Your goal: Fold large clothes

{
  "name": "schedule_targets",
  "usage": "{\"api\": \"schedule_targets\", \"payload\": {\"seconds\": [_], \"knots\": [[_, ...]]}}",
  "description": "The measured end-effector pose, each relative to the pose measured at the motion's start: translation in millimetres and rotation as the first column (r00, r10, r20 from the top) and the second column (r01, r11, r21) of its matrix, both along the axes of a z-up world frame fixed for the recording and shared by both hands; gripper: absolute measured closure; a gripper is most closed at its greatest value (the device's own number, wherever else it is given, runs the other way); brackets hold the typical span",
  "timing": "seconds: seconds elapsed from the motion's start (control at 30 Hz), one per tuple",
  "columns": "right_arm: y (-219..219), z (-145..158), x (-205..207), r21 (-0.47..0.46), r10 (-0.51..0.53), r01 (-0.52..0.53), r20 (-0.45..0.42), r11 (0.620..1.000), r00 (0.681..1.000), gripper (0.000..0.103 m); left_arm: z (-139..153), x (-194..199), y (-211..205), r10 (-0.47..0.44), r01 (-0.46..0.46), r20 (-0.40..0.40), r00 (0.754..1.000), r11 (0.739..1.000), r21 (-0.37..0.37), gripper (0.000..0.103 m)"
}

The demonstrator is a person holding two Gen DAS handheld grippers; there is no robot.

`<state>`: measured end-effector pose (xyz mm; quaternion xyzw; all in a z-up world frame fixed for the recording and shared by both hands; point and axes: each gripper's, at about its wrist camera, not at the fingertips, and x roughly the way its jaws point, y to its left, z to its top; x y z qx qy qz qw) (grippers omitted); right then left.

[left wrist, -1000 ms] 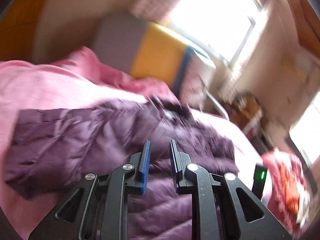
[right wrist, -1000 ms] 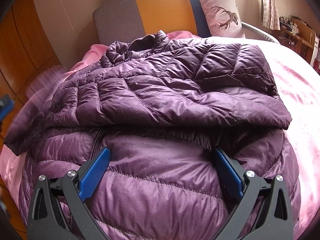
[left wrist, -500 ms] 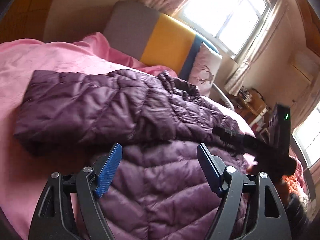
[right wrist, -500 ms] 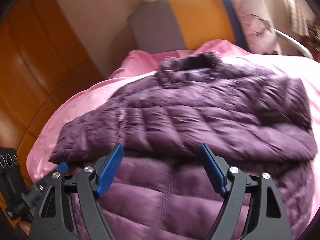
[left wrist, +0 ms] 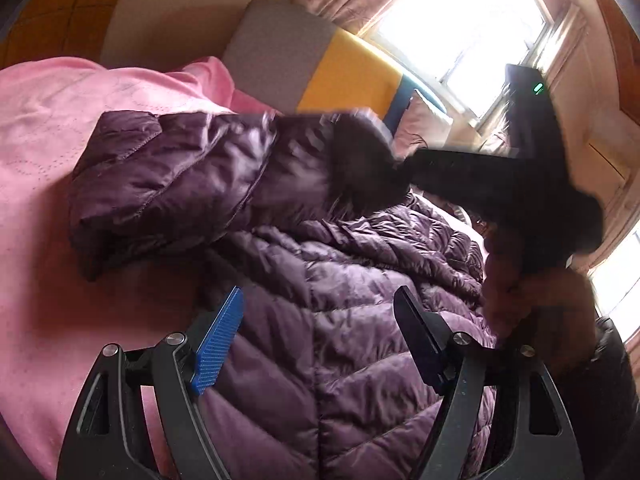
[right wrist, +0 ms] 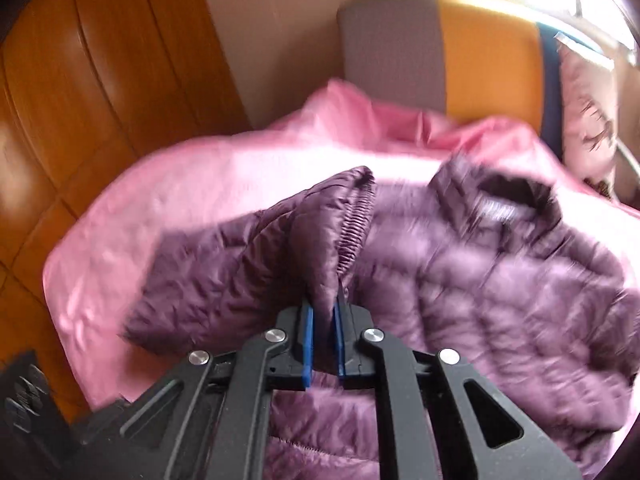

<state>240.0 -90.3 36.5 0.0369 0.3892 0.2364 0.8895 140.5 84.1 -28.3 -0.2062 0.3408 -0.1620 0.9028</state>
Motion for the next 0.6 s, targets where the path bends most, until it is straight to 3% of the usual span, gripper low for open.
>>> {"api": "schedule_targets", "payload": {"seconds": [0.13,0.27,0.43,0.6], "knots": [[-38,38,5,0.035,-0.121,0.118,0.076,0.992,0.99,0.096,4,13,-10,0.002,-0.002,0.011,1.0,1.0,0.014,0.027],[-85,49,7,0.066,-0.232,0.227,0.083,0.972,0.969,0.096,1,37,-14,0.0,0.0,-0.014,1.0,1.0,0.002,0.027],[-152,36,0,0.073,-0.348,0.344,0.048,0.936,0.936,0.096,-5,67,-24,0.007,-0.004,-0.051,0.999,0.998,0.057,0.027],[-203,3,-7,0.047,-0.446,0.447,-0.033,0.893,0.894,0.096,-17,80,-23,0.03,-0.022,-0.095,0.995,0.996,0.082,0.027]]}}
